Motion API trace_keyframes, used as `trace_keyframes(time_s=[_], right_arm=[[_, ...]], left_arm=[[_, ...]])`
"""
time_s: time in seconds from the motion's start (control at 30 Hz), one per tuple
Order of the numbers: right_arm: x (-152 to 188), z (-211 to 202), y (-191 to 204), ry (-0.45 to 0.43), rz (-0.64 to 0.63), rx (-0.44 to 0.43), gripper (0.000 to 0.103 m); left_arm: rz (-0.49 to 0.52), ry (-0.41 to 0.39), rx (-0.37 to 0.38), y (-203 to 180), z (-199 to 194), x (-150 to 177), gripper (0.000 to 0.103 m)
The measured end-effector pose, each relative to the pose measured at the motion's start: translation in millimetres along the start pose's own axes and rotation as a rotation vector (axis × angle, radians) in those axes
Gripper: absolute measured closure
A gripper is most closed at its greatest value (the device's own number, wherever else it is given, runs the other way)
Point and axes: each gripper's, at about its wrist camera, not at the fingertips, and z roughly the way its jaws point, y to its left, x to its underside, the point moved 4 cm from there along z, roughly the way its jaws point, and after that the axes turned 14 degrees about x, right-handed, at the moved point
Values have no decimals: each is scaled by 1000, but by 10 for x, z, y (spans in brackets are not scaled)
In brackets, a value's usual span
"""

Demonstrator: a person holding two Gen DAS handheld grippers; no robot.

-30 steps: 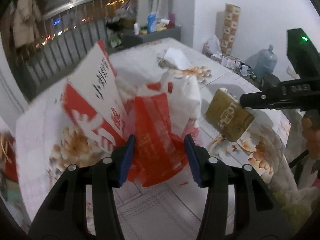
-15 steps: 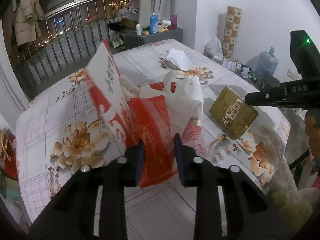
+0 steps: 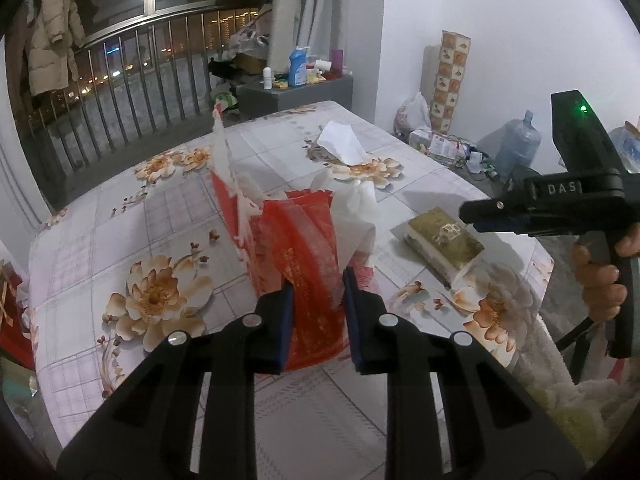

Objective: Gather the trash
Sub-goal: 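Carry the gold box and red plastic bag over the blue wastebasket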

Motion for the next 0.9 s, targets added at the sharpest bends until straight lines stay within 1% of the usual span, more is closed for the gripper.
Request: trace_keyframes(time_s=[0.03,0.1,0.2,0.33,0.43,0.47,0.53,0.6,0.73,0.83,0.9], right_arm=[[-8,4,2,-6,-7,13,49],[-18,49,27,-15,-34,54,38],[8,172,100,-11,-99,112,36],[98,353,212,13,-185,166,36],[130,391,249,-2,-233,201,36],[134,390,261,-5,-248,210,38],[132,380,251,-11,-260,232,48],[132,360,211,-8,-248,215,51],[132,322,138,0,-205,171,53],[121,249,50,-7,-166,140,53],[92,151,-38,-27,-133,120,53]], left_arm=[[3,-3,4,-14,-10,-4,83],[6,-8,10,-32,-17,-14,83],[9,-11,18,-52,-19,-21,83],[3,-13,24,-59,-23,-26,83],[4,-12,22,-56,-28,-30,83],[3,-13,23,-55,-26,-30,83],[0,-18,24,-53,-36,-34,83],[0,-24,26,-53,-50,-49,83],[9,-41,35,-89,-108,-104,83],[11,-58,62,-142,-154,-173,83],[22,-68,91,-195,-155,-250,83]])
